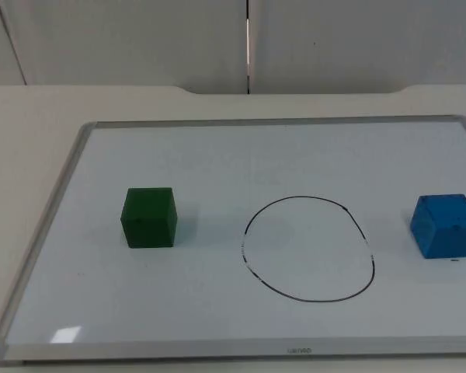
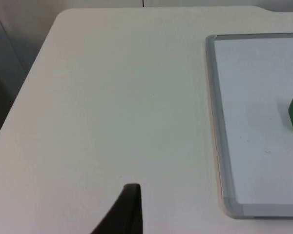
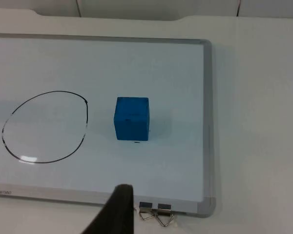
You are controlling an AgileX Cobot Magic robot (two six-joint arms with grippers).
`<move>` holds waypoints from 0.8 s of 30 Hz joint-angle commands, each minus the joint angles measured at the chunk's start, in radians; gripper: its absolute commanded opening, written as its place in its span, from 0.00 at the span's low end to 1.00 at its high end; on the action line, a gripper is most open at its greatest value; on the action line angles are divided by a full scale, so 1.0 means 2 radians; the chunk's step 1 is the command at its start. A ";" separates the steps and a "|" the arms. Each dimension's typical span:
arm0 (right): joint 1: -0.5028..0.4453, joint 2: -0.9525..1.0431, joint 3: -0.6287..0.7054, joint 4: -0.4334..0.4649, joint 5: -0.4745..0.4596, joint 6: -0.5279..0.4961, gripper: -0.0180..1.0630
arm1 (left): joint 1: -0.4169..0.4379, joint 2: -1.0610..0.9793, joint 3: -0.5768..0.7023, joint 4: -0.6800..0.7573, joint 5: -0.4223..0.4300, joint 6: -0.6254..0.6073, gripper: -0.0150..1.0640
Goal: Push the two cubes into the marked area.
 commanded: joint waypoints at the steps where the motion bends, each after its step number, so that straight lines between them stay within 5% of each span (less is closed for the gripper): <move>1: -0.004 -0.002 0.003 0.000 -0.002 -0.001 0.99 | 0.000 -0.002 0.003 -0.005 -0.005 -0.002 0.96; 15: -0.003 -0.002 0.003 -0.001 -0.002 -0.001 0.99 | 0.000 0.067 -0.013 -0.015 -0.052 -0.002 0.94; 24: -0.003 -0.002 0.003 -0.001 -0.002 -0.001 0.99 | 0.000 0.153 -0.013 -0.135 -0.120 0.093 0.93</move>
